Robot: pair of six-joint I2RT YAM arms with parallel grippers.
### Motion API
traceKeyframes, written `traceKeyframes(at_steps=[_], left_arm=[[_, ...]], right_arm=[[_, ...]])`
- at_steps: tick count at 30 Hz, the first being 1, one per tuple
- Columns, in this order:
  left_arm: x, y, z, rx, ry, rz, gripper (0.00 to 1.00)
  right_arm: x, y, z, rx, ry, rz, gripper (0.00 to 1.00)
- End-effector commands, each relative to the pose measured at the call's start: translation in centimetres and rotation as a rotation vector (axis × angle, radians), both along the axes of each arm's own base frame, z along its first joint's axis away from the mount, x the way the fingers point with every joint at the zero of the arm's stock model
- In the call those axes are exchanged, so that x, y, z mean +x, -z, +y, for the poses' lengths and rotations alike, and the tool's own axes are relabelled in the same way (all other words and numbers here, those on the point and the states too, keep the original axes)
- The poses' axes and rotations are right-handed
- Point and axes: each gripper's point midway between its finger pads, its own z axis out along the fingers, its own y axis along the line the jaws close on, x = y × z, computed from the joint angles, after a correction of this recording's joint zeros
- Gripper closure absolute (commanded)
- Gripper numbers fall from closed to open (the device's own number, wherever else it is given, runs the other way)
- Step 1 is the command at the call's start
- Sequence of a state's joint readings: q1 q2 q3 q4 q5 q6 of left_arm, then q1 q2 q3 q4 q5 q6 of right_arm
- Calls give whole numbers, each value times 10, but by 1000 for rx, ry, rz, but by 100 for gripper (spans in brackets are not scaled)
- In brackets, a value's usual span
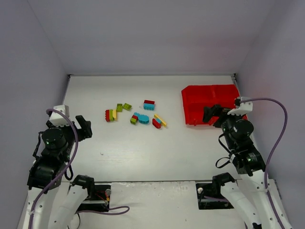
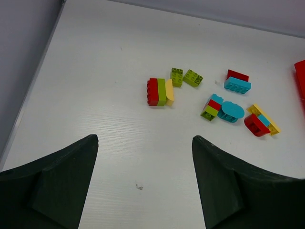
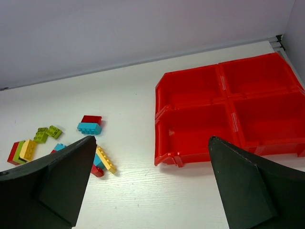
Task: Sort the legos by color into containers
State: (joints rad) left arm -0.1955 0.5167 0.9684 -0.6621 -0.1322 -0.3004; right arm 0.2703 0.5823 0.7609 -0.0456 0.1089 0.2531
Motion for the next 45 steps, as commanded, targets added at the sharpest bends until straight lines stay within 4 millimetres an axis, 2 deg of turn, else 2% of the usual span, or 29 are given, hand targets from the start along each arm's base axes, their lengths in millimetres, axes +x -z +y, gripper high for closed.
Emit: traceKeyframes(at_steps=[1,3,5,11,13,14,15,16,17,18,19,20,21,22,24,27,29,30,31,33,34,35,37,38,39,41,42,45], left_arm=[[15,2,-10,-28,21,26,27],[23,7,-15,-43,31,62,27],[29,12,-20,-53,46,94,27],[60,25,-44,-106,117,174,27],[78,27,-51,-121,126,192,29],[84,27,-53,-127,126,201,36],[96,37,-57,-133,120,246,39],[105,28,-59,-142,122,240,41],[111,29,-63,-149,125,255,43],[124,41,-66,-156,116,301,43],[131,44,-69,-159,117,315,43],[151,51,-77,-152,114,354,43],[151,51,-79,-150,122,355,43],[178,61,-87,-133,103,398,43],[184,64,-91,-131,107,408,43],[214,76,-103,-123,108,457,43],[225,80,-106,-110,89,459,42],[228,72,-105,-107,80,439,42],[243,90,-108,-96,70,468,43],[252,100,-108,-75,63,493,43],[257,118,-108,-53,62,533,43],[260,118,-108,-43,61,540,43],[264,139,-107,-17,63,587,46],[266,142,-108,-9,68,593,51],[268,153,-108,6,74,613,53],[271,161,-107,17,71,630,56],[272,172,-105,29,67,653,56],[276,186,-105,41,71,682,56]], right_arm=[[12,-10,-3,66,62,-23,0],[15,-8,-8,138,116,4,0],[19,6,-10,140,149,57,0],[39,40,2,50,109,207,0],[47,48,7,34,92,250,0],[49,52,11,25,69,265,0],[51,55,13,23,62,277,0],[53,60,15,21,58,295,0],[54,63,17,21,46,304,0],[55,64,18,18,44,307,1],[56,68,18,13,44,318,1],[56,71,17,2,46,325,2],[56,70,17,3,46,324,2],[56,72,18,2,42,325,3],[56,72,18,1,38,326,3],[55,73,18,-2,35,324,3],[55,75,19,-3,29,326,3],[55,74,21,0,21,323,3],[55,74,22,2,17,322,3],[55,77,23,1,9,329,3],[55,77,23,2,7,327,3],[54,78,24,0,3,329,3],[54,78,24,1,1,329,4],[54,79,24,1,1,329,4],[54,78,24,2,1,328,4],[54,79,25,3,-1,330,4],[54,79,25,3,-5,329,4],[54,81,25,3,-8,333,4]])
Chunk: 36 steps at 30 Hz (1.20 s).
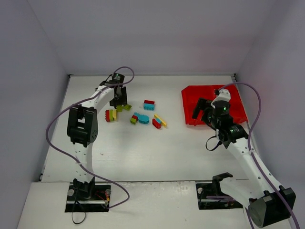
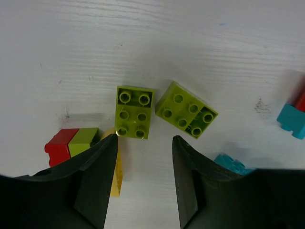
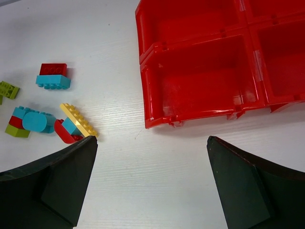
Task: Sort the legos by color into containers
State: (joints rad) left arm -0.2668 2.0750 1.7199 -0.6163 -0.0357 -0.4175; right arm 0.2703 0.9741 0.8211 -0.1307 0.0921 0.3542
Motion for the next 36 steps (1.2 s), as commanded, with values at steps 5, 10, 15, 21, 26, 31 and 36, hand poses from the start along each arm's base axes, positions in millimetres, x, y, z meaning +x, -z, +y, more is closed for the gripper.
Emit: traceKeyframes(at_steps=[5,10,15,21,26,31,36], left_arm=[[18,-9,6,40,16,-34,56],[19,1,16,67,5,-19,56],[19,12,23,85,17,-7,55],[20,20,18,59,31,-7,56],[20,16,13,39,49,-18,82],[23,-21,12,68,114,-106,95],[13,-105,-6,61,233,-351,96]], right_arm=[[8,-19,6,18,-20,-78,5],[8,-16,8,22,-27,-72,5],[8,-15,9,28,-31,-72,5],[8,-14,10,31,-37,-72,5],[9,-13,11,33,-41,-71,5],[10,-16,17,47,-65,-74,9],[10,-39,34,97,-151,-110,10]])
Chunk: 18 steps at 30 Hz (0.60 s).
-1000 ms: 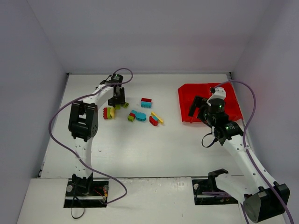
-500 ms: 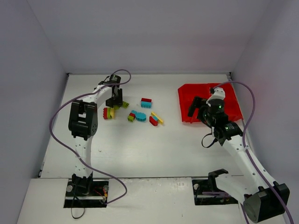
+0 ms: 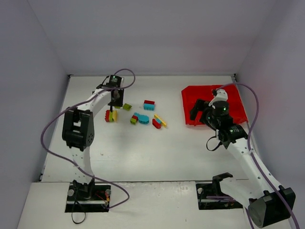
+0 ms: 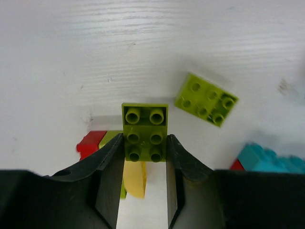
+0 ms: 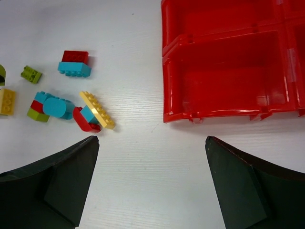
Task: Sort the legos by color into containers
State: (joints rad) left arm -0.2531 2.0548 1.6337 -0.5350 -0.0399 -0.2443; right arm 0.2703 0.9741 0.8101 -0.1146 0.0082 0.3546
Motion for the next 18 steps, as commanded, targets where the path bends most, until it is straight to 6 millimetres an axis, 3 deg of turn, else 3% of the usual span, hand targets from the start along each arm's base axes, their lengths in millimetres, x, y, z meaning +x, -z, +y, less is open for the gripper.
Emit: traceKeyframes(at_steps=[1,2,3,8,14,18], left_arm=[[9,-129,-34,-35,185,-362,96],[2,-132,-41,-35,226,-394,96],[-9,-159,-52,-60,284,-462,96],[-62,-205,-106,-115,589,-637,96],[-122,-236,-140,-194,833,-732,96],[-152,-254,-160,-226,944,-774,96]], right_arm=[[11,-45,28,84,-117,-117,10],[10,-49,33,101,-140,-121,10],[11,-58,38,128,-157,-130,10],[7,-80,75,252,-310,-129,13],[4,-123,115,363,-463,-209,21],[-3,-135,144,390,-546,-218,22]])
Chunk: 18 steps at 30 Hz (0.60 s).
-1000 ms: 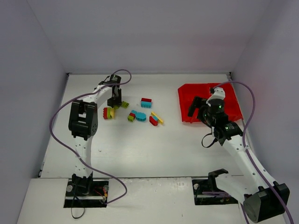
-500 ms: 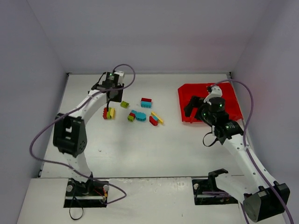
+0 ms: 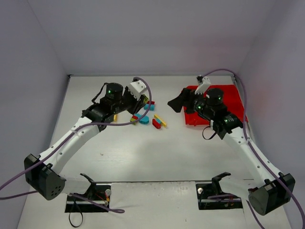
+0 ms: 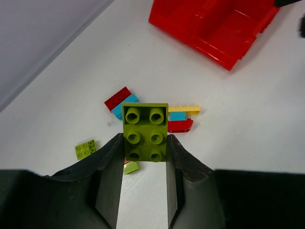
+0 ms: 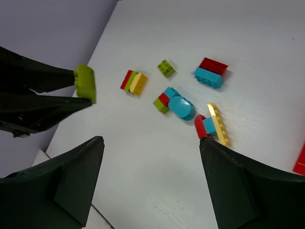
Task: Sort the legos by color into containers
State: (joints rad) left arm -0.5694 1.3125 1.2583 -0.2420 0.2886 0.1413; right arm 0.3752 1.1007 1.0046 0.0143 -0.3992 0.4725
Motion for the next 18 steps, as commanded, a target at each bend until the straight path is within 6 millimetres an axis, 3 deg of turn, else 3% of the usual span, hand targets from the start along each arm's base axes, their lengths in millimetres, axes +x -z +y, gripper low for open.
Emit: traceKeyframes(at_steps=[1,10,18], left_arm=[[-22,-37,-23,-38,149,-127,95],[-46,-34,-46,-16,235,-130,95],[-55,-38,-53,-17,259,-146,95]], right_arm=[[-3,-55,33,102,-112,-131,22],[-13,-63,78,139,-204,-140,23],[-14,-51,92,132,-215,-121,27]])
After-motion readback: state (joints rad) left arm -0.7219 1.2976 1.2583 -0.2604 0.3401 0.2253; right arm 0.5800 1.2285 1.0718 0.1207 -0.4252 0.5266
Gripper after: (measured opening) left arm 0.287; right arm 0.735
